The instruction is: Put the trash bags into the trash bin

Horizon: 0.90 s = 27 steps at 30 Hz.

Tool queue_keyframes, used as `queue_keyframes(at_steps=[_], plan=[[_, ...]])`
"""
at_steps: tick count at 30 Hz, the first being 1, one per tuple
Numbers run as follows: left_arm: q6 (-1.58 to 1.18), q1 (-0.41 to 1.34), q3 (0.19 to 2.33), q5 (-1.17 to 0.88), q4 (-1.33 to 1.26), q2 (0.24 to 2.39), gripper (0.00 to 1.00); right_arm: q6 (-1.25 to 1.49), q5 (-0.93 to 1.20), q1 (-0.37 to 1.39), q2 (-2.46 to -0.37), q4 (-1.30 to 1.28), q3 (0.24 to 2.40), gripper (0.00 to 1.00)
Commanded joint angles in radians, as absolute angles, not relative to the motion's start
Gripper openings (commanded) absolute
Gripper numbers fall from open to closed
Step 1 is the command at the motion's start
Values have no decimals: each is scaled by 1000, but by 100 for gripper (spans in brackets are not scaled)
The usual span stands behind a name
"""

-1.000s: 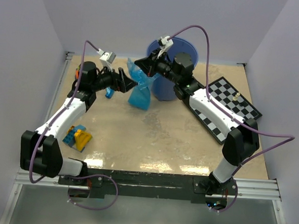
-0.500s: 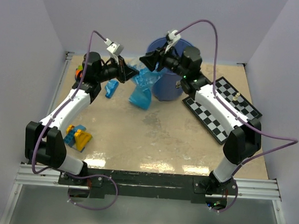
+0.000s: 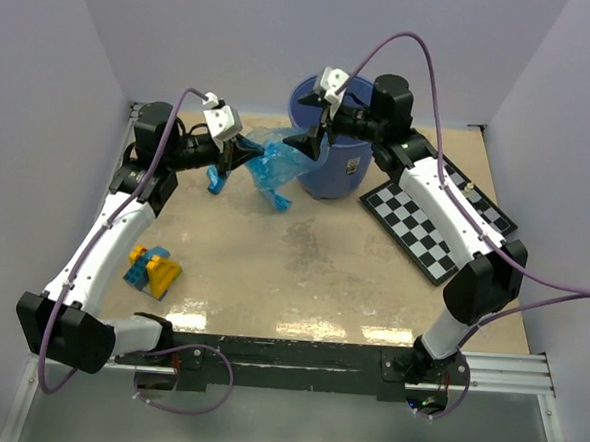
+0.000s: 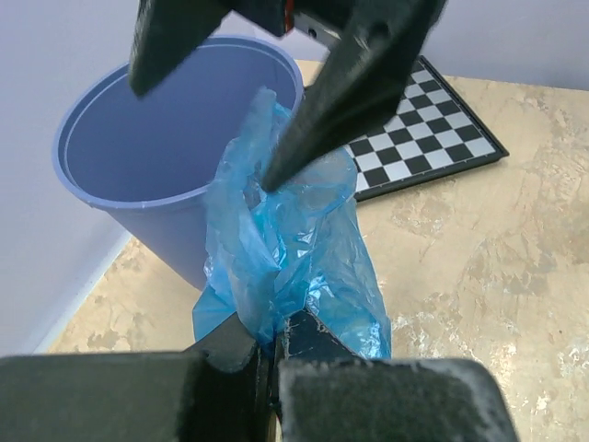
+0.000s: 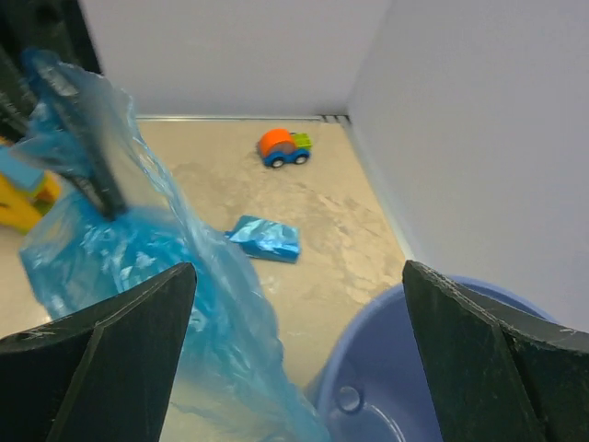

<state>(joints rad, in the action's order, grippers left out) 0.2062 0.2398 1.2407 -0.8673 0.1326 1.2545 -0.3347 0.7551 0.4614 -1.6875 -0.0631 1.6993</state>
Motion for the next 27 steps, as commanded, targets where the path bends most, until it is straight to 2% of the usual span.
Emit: queue_keyframes(at_steps=[1, 4, 7, 9, 11, 12, 13, 14, 15, 21, 26, 27], plan=[[374, 233, 1299, -908, 242, 1226, 0, -451, 850, 517, -1674, -140, 1710, 98], [425, 233, 1315, -911, 273, 1212, 0, -440, 821, 549, -1677, -117, 1683, 97], [468, 233, 1319, -907, 299, 1193, 0, -376, 769, 563, -1686, -55, 1663, 88], [503, 233, 1321, -891, 330, 1183, 0, -338, 740, 563, -1704, -26, 1663, 69], [538, 233, 1313, -868, 347, 1164, 0, -313, 738, 563, -1713, -11, 1663, 57], [551, 233, 1305, -859, 348, 1158, 0, -314, 744, 561, -1718, -9, 1663, 46], [561, 233, 1295, -844, 350, 1144, 0, -316, 749, 561, -1720, -9, 1664, 34], [568, 233, 1286, -830, 351, 1135, 0, -314, 739, 561, -1721, -8, 1667, 14], [571, 233, 1275, -807, 351, 1126, 0, -305, 718, 563, -1721, -6, 1669, 0], [533, 233, 1232, -585, 356, 1094, 0, -261, 427, 561, -1677, 57, 1637, 0], [462, 230, 1200, -439, 327, 1069, 9, -242, 302, 560, -1643, 80, 1609, 0], [444, 232, 1198, -414, 325, 1069, 17, -235, 281, 561, -1638, 83, 1608, 0]])
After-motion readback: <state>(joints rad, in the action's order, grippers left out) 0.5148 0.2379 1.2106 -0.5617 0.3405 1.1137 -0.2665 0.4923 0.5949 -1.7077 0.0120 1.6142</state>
